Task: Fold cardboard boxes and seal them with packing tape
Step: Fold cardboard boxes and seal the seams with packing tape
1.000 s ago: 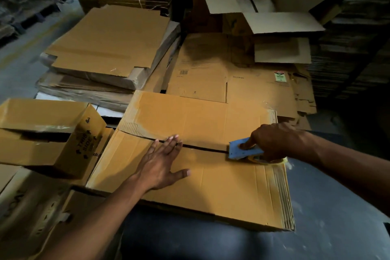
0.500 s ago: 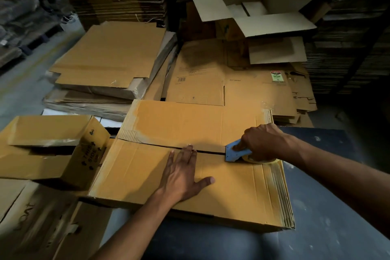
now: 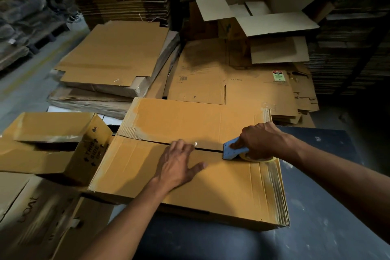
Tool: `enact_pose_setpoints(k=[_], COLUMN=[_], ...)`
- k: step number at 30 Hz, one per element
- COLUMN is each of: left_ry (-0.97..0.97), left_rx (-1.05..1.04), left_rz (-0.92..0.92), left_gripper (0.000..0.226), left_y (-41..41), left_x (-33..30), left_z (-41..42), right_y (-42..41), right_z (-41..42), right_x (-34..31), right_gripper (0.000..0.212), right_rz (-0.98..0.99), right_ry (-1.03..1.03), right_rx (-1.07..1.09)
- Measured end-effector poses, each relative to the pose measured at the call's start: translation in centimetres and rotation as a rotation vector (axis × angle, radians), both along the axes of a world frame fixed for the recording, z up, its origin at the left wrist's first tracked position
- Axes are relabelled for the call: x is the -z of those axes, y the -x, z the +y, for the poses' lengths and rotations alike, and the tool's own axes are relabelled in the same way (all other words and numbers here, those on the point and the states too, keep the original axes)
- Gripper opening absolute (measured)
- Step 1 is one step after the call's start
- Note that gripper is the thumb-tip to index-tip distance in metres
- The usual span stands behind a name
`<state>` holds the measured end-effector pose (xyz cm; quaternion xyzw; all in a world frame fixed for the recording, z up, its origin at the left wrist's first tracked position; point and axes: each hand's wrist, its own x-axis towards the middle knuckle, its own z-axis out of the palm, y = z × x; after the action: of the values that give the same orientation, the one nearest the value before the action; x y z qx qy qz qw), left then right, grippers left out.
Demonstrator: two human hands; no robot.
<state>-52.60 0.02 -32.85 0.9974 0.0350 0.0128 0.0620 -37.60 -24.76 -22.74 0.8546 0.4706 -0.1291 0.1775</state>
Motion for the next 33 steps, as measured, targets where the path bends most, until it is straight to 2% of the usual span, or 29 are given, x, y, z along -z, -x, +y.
enact_pose_setpoints(k=[4, 9, 12, 19, 24, 27, 33], left_ry=[-0.120, -0.145, -0.102, -0.011, 0.001, 0.007, -0.059], left_rx=[-0.168, -0.215, -0.140, 0.201, 0.256, 0.210, -0.043], left_rz=[-0.063, -0.083, -0.054, 0.143, 0.186, 0.179, 0.149], left_gripper=[0.086, 0.083, 0.084, 0.087, 0.092, 0.094, 0.101], left_y=[1.3, 1.3, -0.2, -4.5, -2.3, 0.3, 3.7], left_x=[0.4, 0.6, 0.2, -1.4, -0.5, -0.1, -0.1], left_z=[4.9, 5.6, 3.6, -5.6, -5.4, -2.0, 6.4], right_y=[0.1, 0.1, 0.2, 0.5, 0.2, 0.1, -0.1], right_z=[-0.1, -0.2, 0.0, 0.0, 0.1, 0.1, 0.0], right_x=[0.1, 0.2, 0.0, -0.6, -0.6, -0.4, -0.5], right_gripper=[0.056, 0.055, 0.053, 0.053, 0.051, 0.051, 0.052], right_rz=[-0.008, -0.002, -0.007, -0.012, -0.002, 0.008, 0.013], right_ry=[-0.008, -0.021, -0.020, -0.001, -0.013, -0.007, -0.013], right_rx=[-0.002, 0.000, -0.006, 0.013, 0.010, 0.005, -0.008])
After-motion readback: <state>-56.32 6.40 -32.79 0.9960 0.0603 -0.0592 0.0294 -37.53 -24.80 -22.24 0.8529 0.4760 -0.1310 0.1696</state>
